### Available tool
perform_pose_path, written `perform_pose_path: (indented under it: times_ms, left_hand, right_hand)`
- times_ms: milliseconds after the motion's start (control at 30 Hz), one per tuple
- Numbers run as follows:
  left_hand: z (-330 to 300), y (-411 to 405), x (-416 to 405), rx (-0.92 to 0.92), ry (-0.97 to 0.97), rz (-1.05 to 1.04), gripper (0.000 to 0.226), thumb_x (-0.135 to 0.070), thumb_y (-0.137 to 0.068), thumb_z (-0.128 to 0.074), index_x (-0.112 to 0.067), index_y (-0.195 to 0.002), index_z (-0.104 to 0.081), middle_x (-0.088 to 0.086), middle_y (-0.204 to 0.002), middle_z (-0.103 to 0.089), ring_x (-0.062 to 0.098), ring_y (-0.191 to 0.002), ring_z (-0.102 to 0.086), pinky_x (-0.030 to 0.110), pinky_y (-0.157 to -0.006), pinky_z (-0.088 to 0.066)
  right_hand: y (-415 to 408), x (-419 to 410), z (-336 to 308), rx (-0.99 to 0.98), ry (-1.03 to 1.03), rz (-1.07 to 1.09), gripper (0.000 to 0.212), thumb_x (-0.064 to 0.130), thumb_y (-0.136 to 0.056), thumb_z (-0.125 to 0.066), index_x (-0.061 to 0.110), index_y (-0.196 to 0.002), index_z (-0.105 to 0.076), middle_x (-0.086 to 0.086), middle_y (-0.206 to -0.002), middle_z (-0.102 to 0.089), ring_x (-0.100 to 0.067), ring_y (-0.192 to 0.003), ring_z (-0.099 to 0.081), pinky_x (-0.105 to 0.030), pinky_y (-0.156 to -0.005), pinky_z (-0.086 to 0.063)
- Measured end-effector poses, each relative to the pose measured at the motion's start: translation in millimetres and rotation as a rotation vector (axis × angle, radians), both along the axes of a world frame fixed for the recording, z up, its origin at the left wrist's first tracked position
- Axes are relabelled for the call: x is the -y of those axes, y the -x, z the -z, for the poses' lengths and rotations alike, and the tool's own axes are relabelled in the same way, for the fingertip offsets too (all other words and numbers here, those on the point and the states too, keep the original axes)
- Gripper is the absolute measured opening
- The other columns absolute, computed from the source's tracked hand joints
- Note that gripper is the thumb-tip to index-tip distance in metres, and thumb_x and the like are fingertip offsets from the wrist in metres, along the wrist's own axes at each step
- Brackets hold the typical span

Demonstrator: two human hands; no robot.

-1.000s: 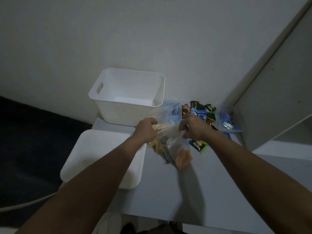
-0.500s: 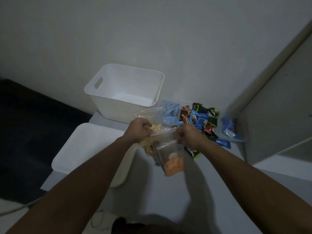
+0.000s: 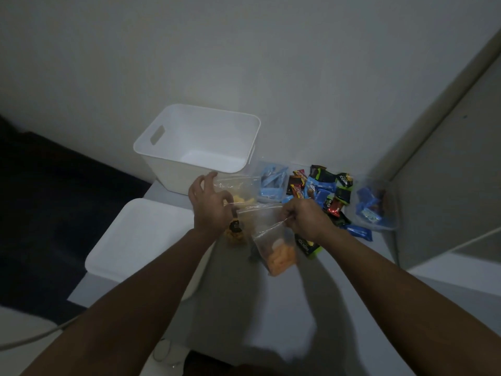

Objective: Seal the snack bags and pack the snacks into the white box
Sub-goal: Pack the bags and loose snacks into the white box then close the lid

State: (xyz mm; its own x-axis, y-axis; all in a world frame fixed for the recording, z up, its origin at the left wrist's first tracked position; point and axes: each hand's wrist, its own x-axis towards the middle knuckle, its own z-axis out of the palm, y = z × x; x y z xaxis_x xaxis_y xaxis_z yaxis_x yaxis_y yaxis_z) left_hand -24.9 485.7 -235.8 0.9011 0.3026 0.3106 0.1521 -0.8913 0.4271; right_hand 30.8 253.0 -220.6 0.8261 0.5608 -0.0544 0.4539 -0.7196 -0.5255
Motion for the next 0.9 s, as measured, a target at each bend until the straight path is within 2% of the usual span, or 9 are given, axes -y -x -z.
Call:
perform_pose_path:
  times_ms: [100, 167, 267, 333, 467, 567, 633, 767, 900]
  left_hand:
    - [3.5, -1.3, -0.2, 0.039, 0.242, 0.038, 0.010, -0.014, -0.069, -0.079, -0.015, -0.070, -0.068, 0.011, -0.139, -0.044, 0.032, -0.127, -0.038, 0.046, -0.104, -0.040]
    - [3.0, 0.0, 0.1, 0.025, 0.364, 0.077, 0.009, -0.009, -0.072, -0.075, -0.012, -0.073, -0.066, 0.011, -0.127, -0.049, 0.028, -0.116, -0.047, 0.045, -0.096, -0.050]
    - [2.0, 1.5, 1.4, 0.053, 0.337, 0.100, 0.003, -0.006, -0.076, -0.070, -0.007, -0.076, -0.067, 0.008, -0.097, -0.056, 0.021, -0.089, -0.055, 0.042, -0.074, -0.058]
    - [1.1, 2.1, 2.1, 0.063, 0.302, 0.117, 0.001, -0.006, -0.078, -0.069, -0.006, -0.078, -0.068, 0.006, -0.088, -0.057, 0.019, -0.082, -0.054, 0.040, -0.069, -0.058]
    - [0.5, -0.7, -2.9, 0.036, 0.235, 0.137, 0.003, -0.008, -0.078, -0.069, -0.006, -0.080, -0.069, 0.006, -0.088, -0.057, 0.020, -0.083, -0.053, 0.041, -0.068, -0.055]
    - [-1.4, -3.7, -8.3, 0.023, 0.138, 0.139, 0.013, -0.011, -0.074, -0.071, -0.007, -0.087, -0.072, 0.012, -0.108, -0.059, 0.027, -0.100, -0.053, 0.040, -0.081, -0.053]
    - [-3.2, -5.1, -9.7, 0.073, 0.033, 0.117, 0.019, -0.011, -0.071, -0.071, -0.009, -0.090, -0.073, 0.014, -0.117, -0.058, 0.030, -0.107, -0.051, 0.039, -0.087, -0.047]
    - [-6.4, -0.5, -6.0, 0.137, -0.034, 0.180, 0.021, -0.011, -0.067, -0.059, -0.010, -0.084, -0.072, 0.011, -0.101, -0.061, 0.029, -0.095, -0.052, 0.040, -0.079, -0.046]
    - [-1.5, -1.0, -1.3, -0.077, 0.208, 0.325, 0.037, -0.032, -0.071, -0.062, -0.008, -0.097, -0.070, 0.009, -0.089, -0.066, 0.030, -0.079, -0.061, 0.037, -0.069, -0.054]
  right_hand:
    - [-1.8, -2.2, 2.2, -0.020, -0.012, 0.001, 0.015, 0.002, -0.076, -0.071, 0.018, -0.074, -0.069, 0.002, -0.084, -0.066, -0.015, -0.080, -0.062, -0.032, -0.070, -0.053]
    - [-3.3, -3.2, 3.3, -0.029, -0.021, 0.007, 0.016, 0.003, -0.075, -0.070, 0.018, -0.073, -0.069, 0.002, -0.084, -0.067, -0.015, -0.080, -0.062, -0.033, -0.071, -0.054]
    - [-4.3, -4.2, 4.1, -0.023, -0.059, 0.011, 0.020, 0.000, -0.075, -0.068, 0.019, -0.070, -0.067, 0.000, -0.082, -0.067, -0.017, -0.080, -0.063, -0.036, -0.071, -0.055]
    - [-4.4, -5.3, 3.9, -0.019, -0.068, 0.023, 0.019, 0.000, -0.076, -0.067, 0.019, -0.071, -0.067, 0.000, -0.086, -0.067, -0.018, -0.083, -0.063, -0.038, -0.073, -0.056]
    - [-5.1, -7.7, 1.3, -0.023, -0.081, 0.019, 0.021, 0.001, -0.073, -0.068, 0.021, -0.070, -0.065, -0.003, -0.103, -0.067, -0.020, -0.099, -0.062, -0.042, -0.083, -0.054]
    - [-5.0, -11.0, 0.1, -0.020, -0.073, 0.025, 0.013, -0.001, -0.071, -0.071, 0.011, -0.075, -0.072, -0.010, -0.120, -0.064, -0.023, -0.115, -0.058, -0.038, -0.093, -0.050]
    - [-4.6, -12.7, -0.7, -0.025, -0.094, 0.044, 0.012, -0.002, -0.072, -0.071, 0.009, -0.077, -0.072, -0.010, -0.115, -0.066, -0.023, -0.110, -0.061, -0.040, -0.091, -0.052]
    - [-3.6, -12.7, 1.6, -0.016, -0.100, 0.091, 0.023, -0.004, -0.073, -0.067, 0.018, -0.068, -0.064, -0.003, -0.096, -0.070, -0.018, -0.093, -0.064, -0.040, -0.081, -0.056]
    - [-0.8, -13.7, 0.0, -0.015, -0.085, 0.134, 0.026, -0.005, -0.074, -0.067, 0.018, -0.064, -0.062, 0.005, -0.080, -0.063, -0.014, -0.078, -0.061, -0.036, -0.072, -0.055]
